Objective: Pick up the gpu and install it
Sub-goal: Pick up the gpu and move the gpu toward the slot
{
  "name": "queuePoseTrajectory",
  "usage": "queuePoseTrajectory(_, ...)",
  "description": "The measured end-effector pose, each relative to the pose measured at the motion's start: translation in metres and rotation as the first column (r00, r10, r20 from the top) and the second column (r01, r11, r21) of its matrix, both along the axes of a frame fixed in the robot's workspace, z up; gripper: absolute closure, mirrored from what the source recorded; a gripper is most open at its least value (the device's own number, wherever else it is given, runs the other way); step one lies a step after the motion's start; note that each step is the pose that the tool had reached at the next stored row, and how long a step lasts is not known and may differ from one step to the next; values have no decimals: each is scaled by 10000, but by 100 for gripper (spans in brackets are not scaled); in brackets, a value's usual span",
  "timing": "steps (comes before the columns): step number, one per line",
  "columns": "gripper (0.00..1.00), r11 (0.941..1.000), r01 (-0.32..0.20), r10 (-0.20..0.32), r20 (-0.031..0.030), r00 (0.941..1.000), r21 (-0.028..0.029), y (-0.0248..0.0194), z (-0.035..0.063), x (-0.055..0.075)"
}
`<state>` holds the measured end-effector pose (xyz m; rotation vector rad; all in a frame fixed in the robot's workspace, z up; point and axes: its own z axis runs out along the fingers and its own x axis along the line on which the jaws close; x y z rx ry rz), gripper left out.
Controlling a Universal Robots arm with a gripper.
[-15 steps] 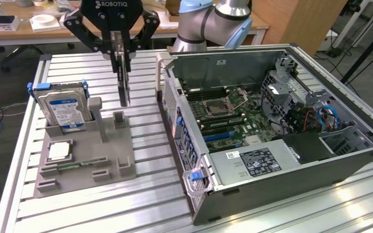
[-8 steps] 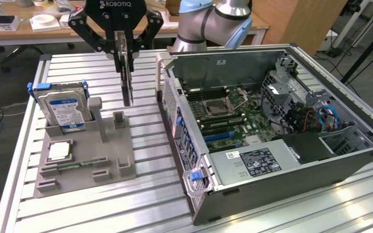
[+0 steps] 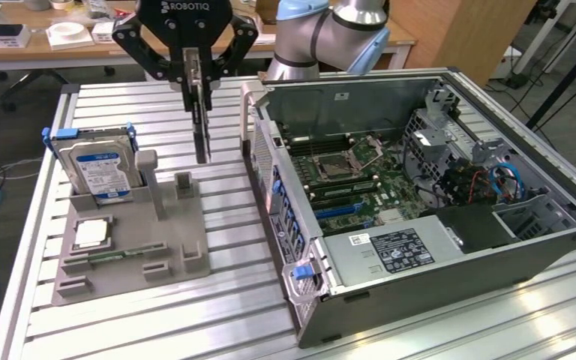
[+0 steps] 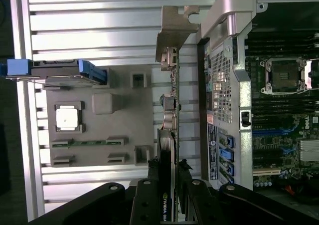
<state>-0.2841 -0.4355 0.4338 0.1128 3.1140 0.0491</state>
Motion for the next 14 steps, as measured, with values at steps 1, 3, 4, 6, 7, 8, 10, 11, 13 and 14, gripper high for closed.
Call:
queuePoseTrajectory(1,74,10000,0,0,0,10000,1,0,0,7)
queuePoseTrajectory(3,74,10000,0,0,0,10000,1,0,0,20)
queuePoseTrajectory(4,74,10000,0,0,-1,10000,0,0,0,27)
queuePoseTrajectory(6,74,10000,0,0,0,10000,0,0,0,40)
queuePoseTrajectory(7,74,10000,0,0,-1,10000,0,0,0,46)
queuePoseTrajectory(8,74,10000,0,0,0,10000,1,0,0,53)
queuePoseTrajectory(10,74,10000,1,-1,0,10000,0,0,0,65)
queuePoseTrajectory(11,74,10000,1,-1,-1,10000,0,0,0,72)
queuePoseTrajectory(13,74,10000,1,-1,0,10000,0,0,0,85)
queuePoseTrajectory(14,74,10000,0,0,-1,10000,0,0,0,91)
